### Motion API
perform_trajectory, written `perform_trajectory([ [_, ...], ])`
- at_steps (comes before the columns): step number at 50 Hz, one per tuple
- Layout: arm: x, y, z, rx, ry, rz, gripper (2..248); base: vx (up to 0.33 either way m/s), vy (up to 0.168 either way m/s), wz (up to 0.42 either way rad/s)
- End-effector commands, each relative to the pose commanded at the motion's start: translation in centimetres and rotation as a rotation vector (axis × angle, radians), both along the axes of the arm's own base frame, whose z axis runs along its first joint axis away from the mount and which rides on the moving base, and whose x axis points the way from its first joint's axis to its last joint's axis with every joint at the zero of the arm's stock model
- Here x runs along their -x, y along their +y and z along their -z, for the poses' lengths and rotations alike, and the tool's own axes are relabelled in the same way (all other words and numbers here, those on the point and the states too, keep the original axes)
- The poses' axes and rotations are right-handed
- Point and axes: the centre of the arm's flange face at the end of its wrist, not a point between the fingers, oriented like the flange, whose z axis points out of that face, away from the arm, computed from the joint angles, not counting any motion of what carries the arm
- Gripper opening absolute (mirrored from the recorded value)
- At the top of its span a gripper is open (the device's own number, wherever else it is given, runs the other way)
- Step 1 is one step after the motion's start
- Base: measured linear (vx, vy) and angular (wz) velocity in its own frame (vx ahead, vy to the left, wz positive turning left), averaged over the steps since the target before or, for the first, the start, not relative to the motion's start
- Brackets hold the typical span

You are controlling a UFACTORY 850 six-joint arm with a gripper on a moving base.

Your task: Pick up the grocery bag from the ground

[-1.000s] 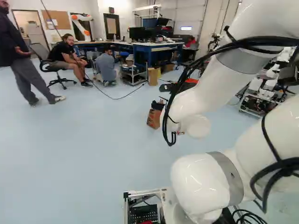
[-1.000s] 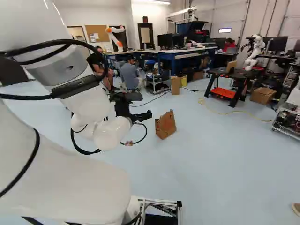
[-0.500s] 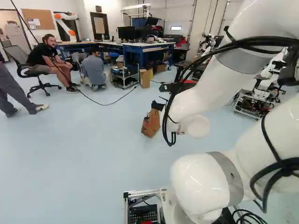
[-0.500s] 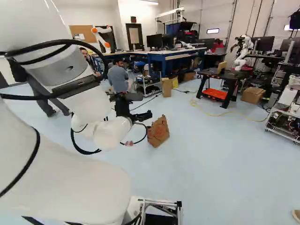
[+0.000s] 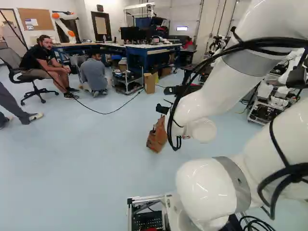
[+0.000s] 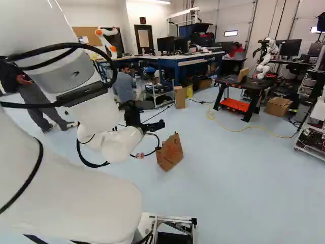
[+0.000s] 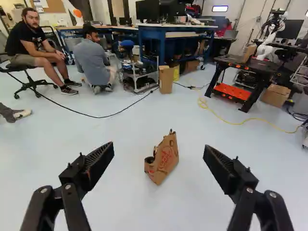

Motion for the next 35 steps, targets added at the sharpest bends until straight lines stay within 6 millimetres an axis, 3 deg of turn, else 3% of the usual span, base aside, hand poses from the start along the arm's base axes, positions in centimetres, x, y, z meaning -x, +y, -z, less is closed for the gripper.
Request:
perform_trajectory([
  [20,0.00,0.00,0.00,0.000,0.000,0.000,247,0.323,0.006,-0.007],
  [35,-0.61,0.00,-0.09,0.000,0.003,0.000,247,0.241,0.004,-0.009],
])
